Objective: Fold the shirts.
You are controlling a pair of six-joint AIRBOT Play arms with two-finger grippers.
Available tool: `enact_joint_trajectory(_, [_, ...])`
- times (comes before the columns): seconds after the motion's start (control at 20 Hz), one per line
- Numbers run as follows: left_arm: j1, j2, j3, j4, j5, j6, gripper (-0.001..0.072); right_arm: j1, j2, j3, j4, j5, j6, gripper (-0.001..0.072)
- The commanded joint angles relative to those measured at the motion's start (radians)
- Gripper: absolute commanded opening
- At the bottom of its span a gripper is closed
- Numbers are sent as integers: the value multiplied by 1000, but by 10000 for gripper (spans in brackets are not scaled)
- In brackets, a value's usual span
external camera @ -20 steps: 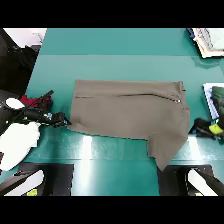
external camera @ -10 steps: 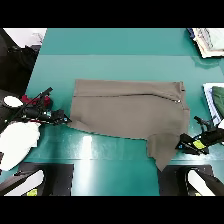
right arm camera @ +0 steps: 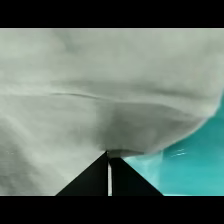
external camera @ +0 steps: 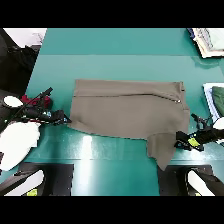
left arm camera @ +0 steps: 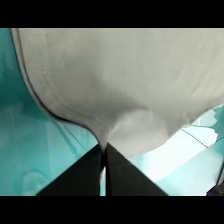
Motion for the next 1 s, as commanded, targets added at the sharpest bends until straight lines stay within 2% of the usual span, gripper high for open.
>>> enact_joint_trajectory(0.0, [0, 26, 2, 23, -29, 4, 23, 3, 3, 61, -5, 126, -56, 19])
enact_joint_trajectory(0.25, [0, 198, 3, 217, -177, -58, 23, 3, 184, 209, -160, 306, -57, 18])
enact_joint_trajectory(0.35, [0, 277, 3, 233, -257, -82, 23, 3, 274, 237, -172, 374, -60, 17])
enact_joint_trajectory(0.45, [0, 322, 3, 227, -290, -153, 23, 3, 344, 250, -171, 403, -60, 17])
enact_joint_trajectory(0.55, [0, 324, 3, 188, -264, -180, 23, 3, 385, 255, -165, 345, -67, 17])
enact_joint_trajectory(0.65, [0, 308, 10, 132, -175, -179, 23, 3, 363, 257, -101, 256, -93, 17])
enact_joint_trajectory(0.75, [0, 258, 45, 96, -91, -168, 24, 3, 274, 275, -20, 165, -102, 17])
enact_joint_trajectory(0.95, [0, 89, 165, 83, 0, -160, 23, 31, 51, 438, -17, 27, -117, 17])
